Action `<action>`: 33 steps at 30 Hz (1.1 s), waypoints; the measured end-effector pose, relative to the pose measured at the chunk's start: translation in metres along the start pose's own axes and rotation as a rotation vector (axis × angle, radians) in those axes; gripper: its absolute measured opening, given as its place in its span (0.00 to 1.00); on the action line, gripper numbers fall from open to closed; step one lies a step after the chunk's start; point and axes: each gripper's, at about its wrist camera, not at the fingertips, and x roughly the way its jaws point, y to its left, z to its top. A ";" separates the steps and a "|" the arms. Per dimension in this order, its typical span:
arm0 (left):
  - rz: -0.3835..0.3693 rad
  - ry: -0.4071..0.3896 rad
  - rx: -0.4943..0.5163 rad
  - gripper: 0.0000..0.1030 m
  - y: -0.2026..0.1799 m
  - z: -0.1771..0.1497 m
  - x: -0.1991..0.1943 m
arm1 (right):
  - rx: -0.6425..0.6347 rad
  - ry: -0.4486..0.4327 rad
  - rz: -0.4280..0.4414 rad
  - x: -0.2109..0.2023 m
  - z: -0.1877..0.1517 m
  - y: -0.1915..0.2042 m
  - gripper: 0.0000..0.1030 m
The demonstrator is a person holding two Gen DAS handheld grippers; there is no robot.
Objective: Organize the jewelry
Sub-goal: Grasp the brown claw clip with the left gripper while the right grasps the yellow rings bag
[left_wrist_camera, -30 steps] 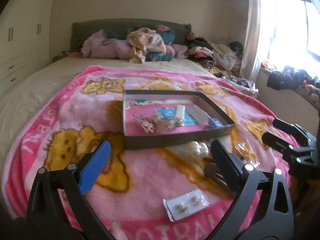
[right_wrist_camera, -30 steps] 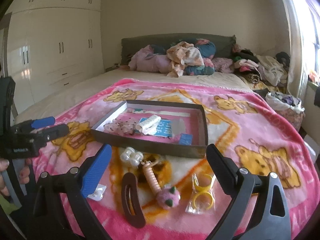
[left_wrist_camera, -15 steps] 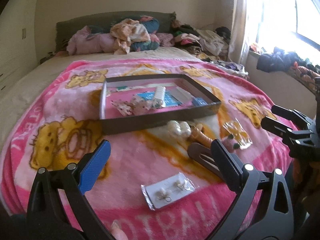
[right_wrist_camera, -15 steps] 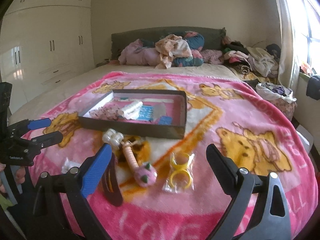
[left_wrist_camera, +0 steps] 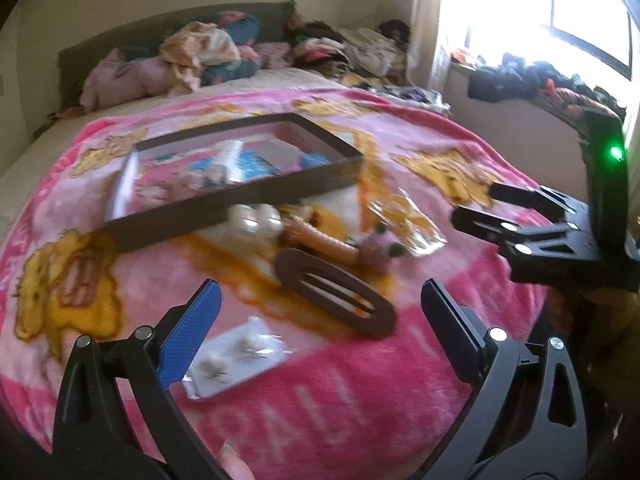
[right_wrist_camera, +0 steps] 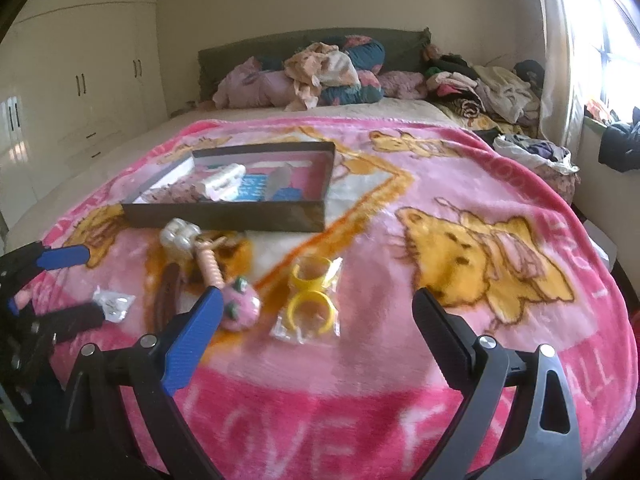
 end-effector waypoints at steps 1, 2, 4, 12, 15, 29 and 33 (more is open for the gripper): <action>-0.011 0.009 0.005 0.89 -0.004 -0.001 0.002 | 0.005 0.011 -0.001 0.003 -0.001 -0.004 0.90; -0.024 0.020 0.009 0.87 -0.008 -0.001 0.005 | 0.009 0.022 -0.002 0.005 -0.002 -0.009 0.90; -0.059 0.053 0.004 0.83 -0.016 -0.003 0.012 | 0.018 0.043 -0.004 0.010 -0.004 -0.016 0.90; -0.028 0.214 -0.114 0.83 -0.020 -0.006 0.058 | 0.095 0.106 0.077 0.037 -0.002 -0.036 0.81; -0.004 0.233 -0.151 0.83 -0.014 -0.007 0.070 | 0.084 0.136 0.123 0.051 0.003 -0.032 0.75; 0.131 0.208 -0.141 0.62 -0.019 0.002 0.097 | 0.031 0.193 0.167 0.093 0.013 -0.018 0.36; 0.146 0.195 -0.114 0.28 -0.021 0.004 0.096 | 0.064 0.160 0.168 0.087 0.012 -0.025 0.34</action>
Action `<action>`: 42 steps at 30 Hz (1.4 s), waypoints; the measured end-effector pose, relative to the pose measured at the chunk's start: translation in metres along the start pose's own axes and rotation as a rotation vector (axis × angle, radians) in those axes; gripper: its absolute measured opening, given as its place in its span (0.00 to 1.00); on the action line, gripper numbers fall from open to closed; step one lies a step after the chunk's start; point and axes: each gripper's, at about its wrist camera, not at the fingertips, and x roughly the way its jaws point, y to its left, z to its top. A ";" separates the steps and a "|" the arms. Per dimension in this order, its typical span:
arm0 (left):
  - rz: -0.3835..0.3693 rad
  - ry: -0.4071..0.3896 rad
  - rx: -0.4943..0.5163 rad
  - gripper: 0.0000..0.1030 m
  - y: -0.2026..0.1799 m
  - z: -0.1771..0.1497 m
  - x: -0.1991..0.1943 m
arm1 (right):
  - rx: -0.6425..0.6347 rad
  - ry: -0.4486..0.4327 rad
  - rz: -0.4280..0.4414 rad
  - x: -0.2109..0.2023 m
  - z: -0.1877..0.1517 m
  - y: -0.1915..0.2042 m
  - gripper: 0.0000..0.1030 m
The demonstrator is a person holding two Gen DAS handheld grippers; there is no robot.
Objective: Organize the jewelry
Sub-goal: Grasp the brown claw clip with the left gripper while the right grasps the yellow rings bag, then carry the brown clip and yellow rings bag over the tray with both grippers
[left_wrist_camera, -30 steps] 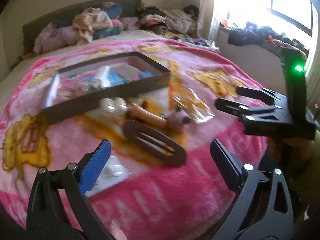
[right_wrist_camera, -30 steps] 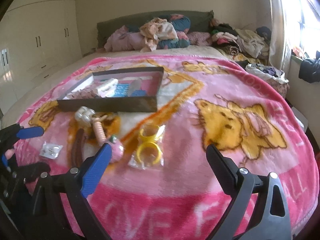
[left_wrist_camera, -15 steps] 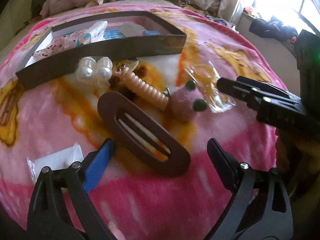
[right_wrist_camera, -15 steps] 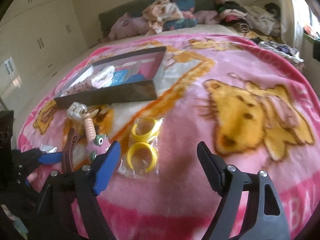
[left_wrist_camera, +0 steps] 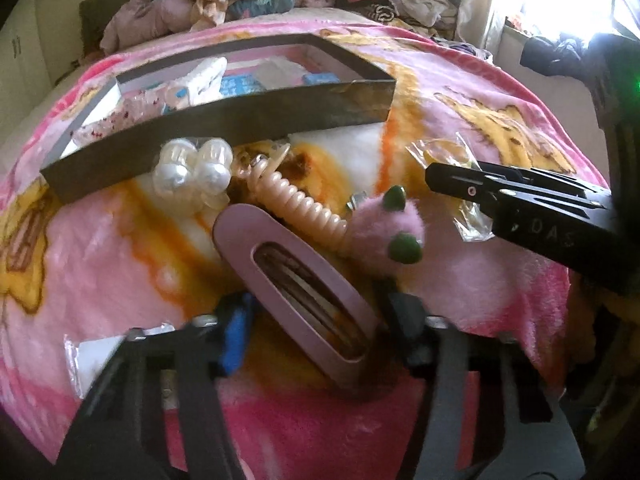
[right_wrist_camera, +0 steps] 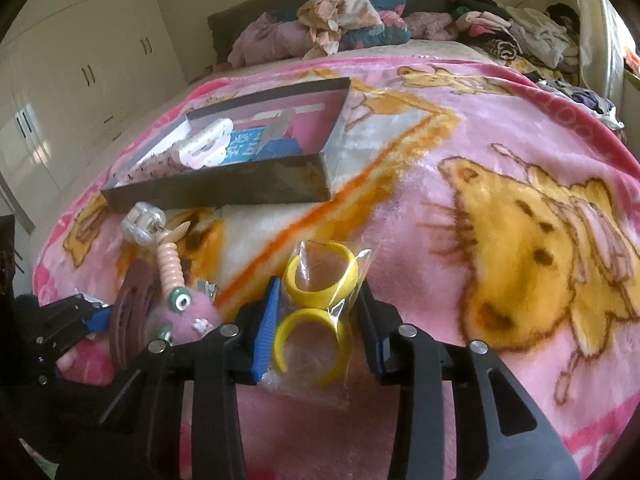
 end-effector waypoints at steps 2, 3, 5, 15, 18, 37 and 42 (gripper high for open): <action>0.017 -0.012 0.024 0.19 -0.003 0.000 -0.001 | 0.011 -0.019 -0.008 -0.005 0.000 -0.002 0.33; 0.017 -0.013 0.028 0.16 -0.003 0.000 -0.001 | 0.013 -0.028 -0.009 -0.007 0.000 -0.002 0.33; 0.008 -0.012 0.028 0.13 -0.002 0.001 -0.001 | 0.013 -0.055 -0.008 -0.014 0.001 -0.002 0.33; -0.033 -0.022 -0.003 0.04 0.011 0.003 -0.015 | 0.043 -0.109 -0.012 -0.029 0.001 -0.006 0.33; -0.051 -0.044 -0.022 0.04 0.017 0.005 -0.027 | 0.051 -0.114 -0.010 -0.031 0.002 -0.006 0.33; -0.050 -0.144 -0.135 0.04 0.071 0.024 -0.056 | 0.001 -0.117 0.004 -0.031 0.015 0.032 0.33; -0.036 -0.167 -0.154 0.04 0.086 0.029 -0.061 | -0.032 -0.123 0.025 -0.029 0.025 0.054 0.33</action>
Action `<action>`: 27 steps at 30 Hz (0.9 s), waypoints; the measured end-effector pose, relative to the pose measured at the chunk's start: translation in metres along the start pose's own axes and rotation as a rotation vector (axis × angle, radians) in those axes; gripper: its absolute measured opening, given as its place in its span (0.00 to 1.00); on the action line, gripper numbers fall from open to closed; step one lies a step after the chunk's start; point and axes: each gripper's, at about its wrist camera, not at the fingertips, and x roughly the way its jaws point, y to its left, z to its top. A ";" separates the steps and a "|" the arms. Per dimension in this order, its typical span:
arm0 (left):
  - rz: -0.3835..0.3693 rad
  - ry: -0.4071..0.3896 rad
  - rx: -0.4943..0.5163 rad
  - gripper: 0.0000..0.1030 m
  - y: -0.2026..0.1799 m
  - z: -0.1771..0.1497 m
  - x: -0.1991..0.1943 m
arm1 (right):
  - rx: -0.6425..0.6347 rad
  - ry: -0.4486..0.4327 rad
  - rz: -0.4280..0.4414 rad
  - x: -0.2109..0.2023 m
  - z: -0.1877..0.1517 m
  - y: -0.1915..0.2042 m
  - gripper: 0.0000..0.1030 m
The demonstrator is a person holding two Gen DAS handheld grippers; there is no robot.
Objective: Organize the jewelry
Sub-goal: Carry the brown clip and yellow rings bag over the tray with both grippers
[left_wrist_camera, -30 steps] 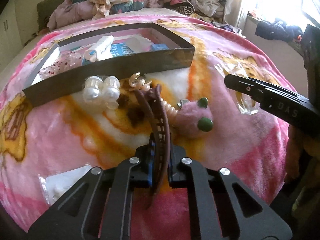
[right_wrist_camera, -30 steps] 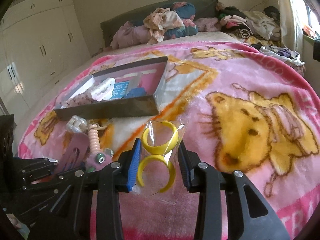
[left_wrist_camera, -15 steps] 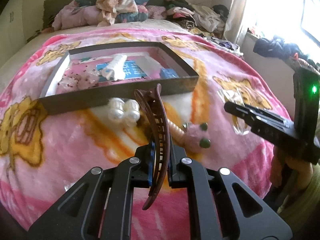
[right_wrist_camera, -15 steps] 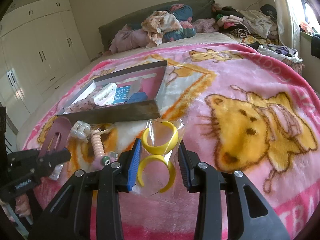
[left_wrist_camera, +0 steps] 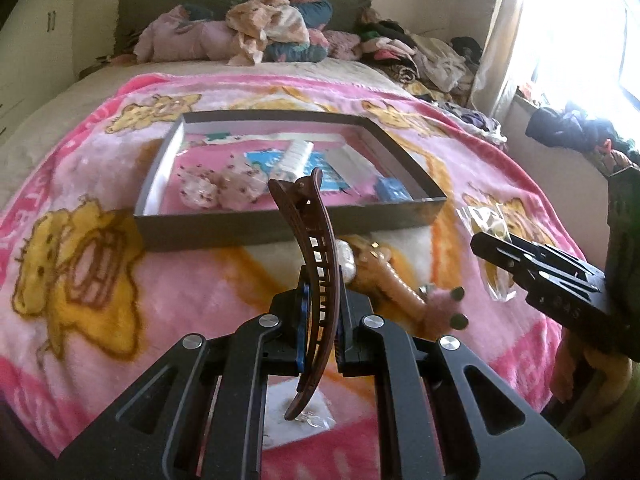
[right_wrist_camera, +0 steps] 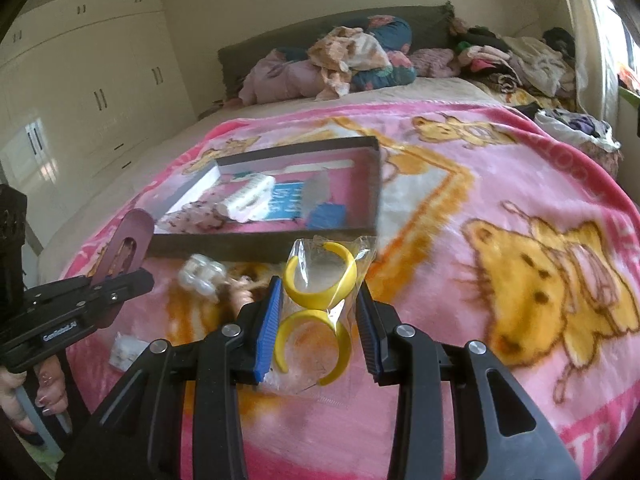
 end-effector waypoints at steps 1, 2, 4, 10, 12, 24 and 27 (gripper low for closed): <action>0.002 -0.003 -0.005 0.04 0.003 0.001 0.000 | -0.004 -0.002 0.004 0.001 0.002 0.003 0.33; 0.005 -0.006 -0.010 0.04 0.006 0.003 -0.001 | -0.007 -0.001 0.009 0.002 0.004 0.006 0.33; 0.007 -0.010 -0.023 0.04 0.012 0.006 -0.002 | -0.017 -0.004 0.016 0.003 0.008 0.014 0.33; 0.020 -0.031 -0.054 0.04 0.030 0.015 -0.007 | -0.042 -0.012 0.036 0.010 0.023 0.031 0.33; 0.023 -0.037 -0.067 0.04 0.037 0.019 -0.007 | -0.053 -0.017 0.038 0.013 0.027 0.036 0.33; 0.038 -0.065 -0.083 0.04 0.056 0.040 -0.004 | -0.069 -0.028 0.037 0.031 0.050 0.045 0.33; 0.037 -0.069 -0.084 0.04 0.058 0.046 -0.002 | -0.075 -0.031 0.033 0.034 0.054 0.046 0.33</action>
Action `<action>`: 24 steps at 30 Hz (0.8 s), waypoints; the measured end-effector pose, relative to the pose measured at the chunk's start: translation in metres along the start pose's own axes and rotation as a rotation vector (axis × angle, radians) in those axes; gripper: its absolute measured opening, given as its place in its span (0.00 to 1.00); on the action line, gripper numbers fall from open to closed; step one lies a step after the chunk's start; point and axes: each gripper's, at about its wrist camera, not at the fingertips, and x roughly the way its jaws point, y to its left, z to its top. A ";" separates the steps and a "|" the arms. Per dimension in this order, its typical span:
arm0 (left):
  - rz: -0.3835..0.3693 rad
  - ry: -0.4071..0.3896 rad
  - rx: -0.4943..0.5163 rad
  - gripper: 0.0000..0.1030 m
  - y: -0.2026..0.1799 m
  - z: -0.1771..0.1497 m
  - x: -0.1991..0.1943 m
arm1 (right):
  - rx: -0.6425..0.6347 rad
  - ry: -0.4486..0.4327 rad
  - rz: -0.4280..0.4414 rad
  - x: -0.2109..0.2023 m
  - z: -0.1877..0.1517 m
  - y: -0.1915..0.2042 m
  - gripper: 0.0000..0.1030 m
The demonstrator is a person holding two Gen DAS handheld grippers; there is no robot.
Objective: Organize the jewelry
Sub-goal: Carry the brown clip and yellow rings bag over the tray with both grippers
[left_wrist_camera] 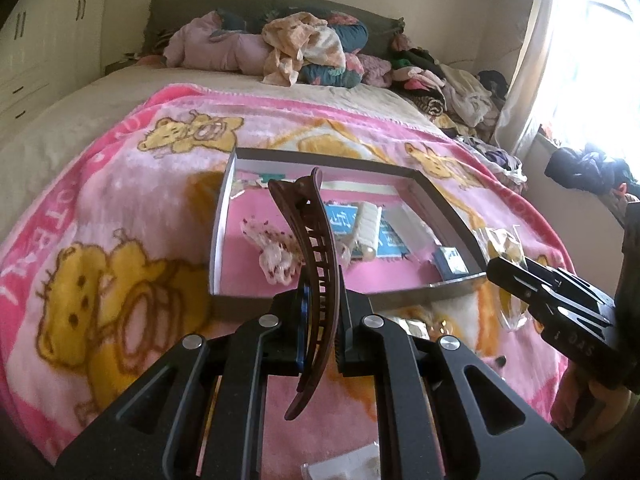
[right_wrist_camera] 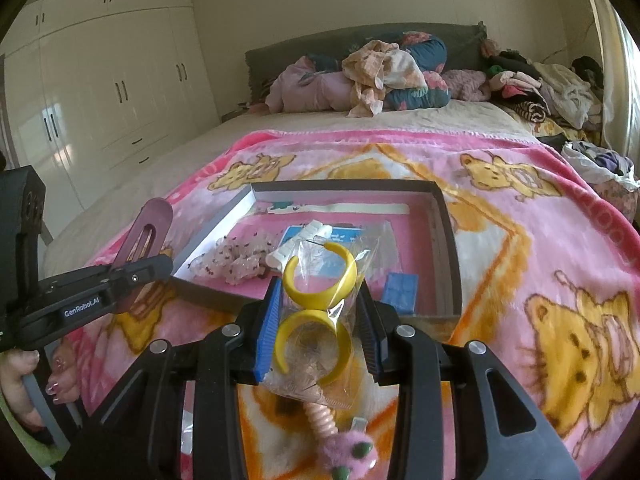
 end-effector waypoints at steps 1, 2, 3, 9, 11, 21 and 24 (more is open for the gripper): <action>0.000 -0.002 0.003 0.04 0.000 0.002 0.001 | -0.002 0.000 0.000 0.001 0.002 0.000 0.33; 0.001 -0.004 0.004 0.04 0.000 0.004 0.002 | -0.004 0.001 0.000 0.002 0.003 -0.001 0.33; -0.001 -0.006 0.005 0.04 0.000 0.007 0.004 | -0.006 0.000 -0.001 0.004 0.005 -0.002 0.33; -0.002 -0.005 0.014 0.04 -0.001 0.019 0.015 | -0.009 -0.003 -0.008 0.013 0.016 -0.007 0.33; 0.000 -0.007 0.016 0.04 -0.001 0.020 0.016 | -0.012 -0.002 -0.012 0.017 0.019 -0.009 0.33; -0.013 0.013 0.061 0.04 -0.009 0.037 0.047 | -0.021 0.027 -0.036 0.046 0.030 -0.024 0.33; -0.020 0.028 0.071 0.04 -0.012 0.039 0.057 | -0.014 0.034 -0.041 0.053 0.033 -0.029 0.33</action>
